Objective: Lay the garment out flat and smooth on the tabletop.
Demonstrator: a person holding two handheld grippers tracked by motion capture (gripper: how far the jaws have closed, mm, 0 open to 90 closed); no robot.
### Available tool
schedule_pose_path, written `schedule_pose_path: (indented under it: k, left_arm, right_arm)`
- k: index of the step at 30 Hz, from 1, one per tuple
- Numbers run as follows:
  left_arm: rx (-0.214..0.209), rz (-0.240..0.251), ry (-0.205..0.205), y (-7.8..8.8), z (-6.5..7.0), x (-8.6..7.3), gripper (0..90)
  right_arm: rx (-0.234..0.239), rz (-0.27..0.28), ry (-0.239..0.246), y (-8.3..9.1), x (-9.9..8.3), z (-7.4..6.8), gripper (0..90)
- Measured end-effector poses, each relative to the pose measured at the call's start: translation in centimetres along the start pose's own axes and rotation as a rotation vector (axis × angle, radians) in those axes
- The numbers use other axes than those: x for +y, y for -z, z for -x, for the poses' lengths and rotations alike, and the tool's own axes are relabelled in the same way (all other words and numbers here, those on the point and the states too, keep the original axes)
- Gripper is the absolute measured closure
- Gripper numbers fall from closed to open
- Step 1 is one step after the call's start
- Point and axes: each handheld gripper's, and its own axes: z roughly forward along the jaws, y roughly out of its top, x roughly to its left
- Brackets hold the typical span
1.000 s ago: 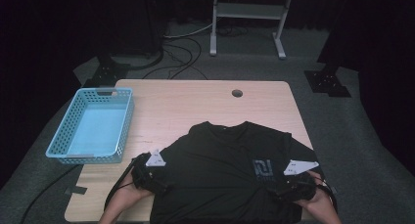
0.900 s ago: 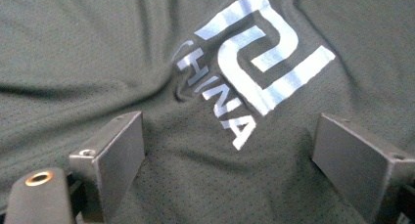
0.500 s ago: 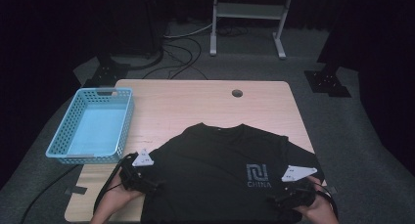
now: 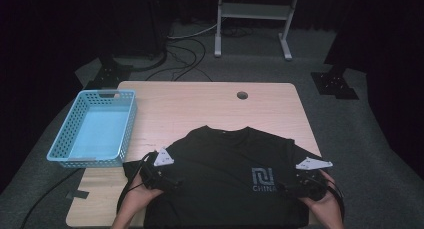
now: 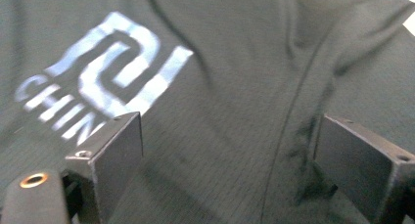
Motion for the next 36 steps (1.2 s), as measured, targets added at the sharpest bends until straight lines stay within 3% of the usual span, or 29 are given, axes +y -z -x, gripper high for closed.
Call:
schedule_pose_path:
  k: [2, 3, 6, 7, 9, 15, 19, 20, 23, 24, 27, 29, 31, 32, 33, 35, 36]
  left_arm:
    - [0.013, -0.009, -0.001, -0.2, 0.0, 0.0, 9.6]
    - [0.069, -0.028, -0.010, -0.5, 0.0, 0.0, 9.6]
    - [0.083, -0.057, 0.011, -0.8, -0.2, -0.3, 9.6]
    - [0.078, -0.051, 0.025, -0.9, -0.4, -0.5, 7.7]
    - [0.056, -0.046, 0.077, -1.0, -1.1, -0.8, 5.7]
    - [0.055, -0.013, 0.079, -1.4, -3.1, -0.8, 4.0]
    - [0.053, -0.017, 0.075, -2.2, -4.9, 0.0, 4.0]
    - [0.052, -0.008, 0.075, -2.9, -5.9, 0.6, 4.0]
    - [0.052, -0.001, 0.076, -3.6, -6.9, 1.2, 3.8]
    - [0.051, 0.003, 0.075, -4.2, -7.7, 1.7, 3.4]
    - [0.053, -0.014, 0.074, -4.7, -8.4, 2.5, 3.3]
    - [0.059, -0.023, 0.083, -4.7, -8.5, 2.8, 3.8]
    - [0.077, -0.003, 0.097, -4.4, -8.4, 3.2, 6.5]
    - [0.082, 0.040, 0.105, -3.6, -7.8, 3.6, 6.6]
    - [0.082, 0.040, 0.105, -3.6, -7.8, 3.6, 6.8]
    - [0.079, 0.055, 0.095, -3.0, -6.8, 3.8, 6.8]
    - [0.088, 0.031, 0.084, -2.9, -6.0, 3.8, 6.7]
  right_arm:
    - [-0.028, -0.009, -0.023, -0.4, 0.2, -0.1, 10.8]
    - [-0.051, -0.011, -0.030, -0.6, 0.4, -0.2, 10.8]
    - [-0.076, -0.022, -0.057, -0.9, 0.6, -0.3, 10.8]
    - [-0.075, -0.027, -0.092, -1.1, 0.7, -0.2, 10.8]
    - [-0.082, -0.031, -0.102, -1.1, 0.8, -0.2, 10.4]
    - [-0.064, -0.047, -0.082, -1.8, 1.5, 0.6, 5.1]
    - [-0.055, -0.047, -0.073, -3.1, 2.9, 2.2, 4.2]
    - [-0.055, -0.047, -0.070, -3.5, 3.3, 2.6, 4.1]
    - [-0.052, -0.047, -0.069, -4.1, 4.0, 3.4, 4.1]
    - [-0.052, -0.050, -0.071, -4.8, 4.8, 4.2, 4.1]
    - [-0.054, -0.053, -0.071, -5.6, 5.7, 5.0, 4.0]
    - [-0.058, -0.054, -0.077, -5.7, 6.0, 5.1, 3.8]
    - [-0.052, -0.099, -0.079, -5.8, 6.7, 5.3, 4.5]
    - [-0.064, -0.100, -0.092, -5.6, 6.8, 5.2, 5.2]
    - [-0.064, -0.100, -0.092, -5.6, 6.8, 5.2, 5.2]
    - [-0.073, -0.068, -0.122, -4.9, 6.8, 4.9, 5.5]
    - [-0.080, -0.065, -0.163, -4.3, 6.8, 4.6, 5.5]
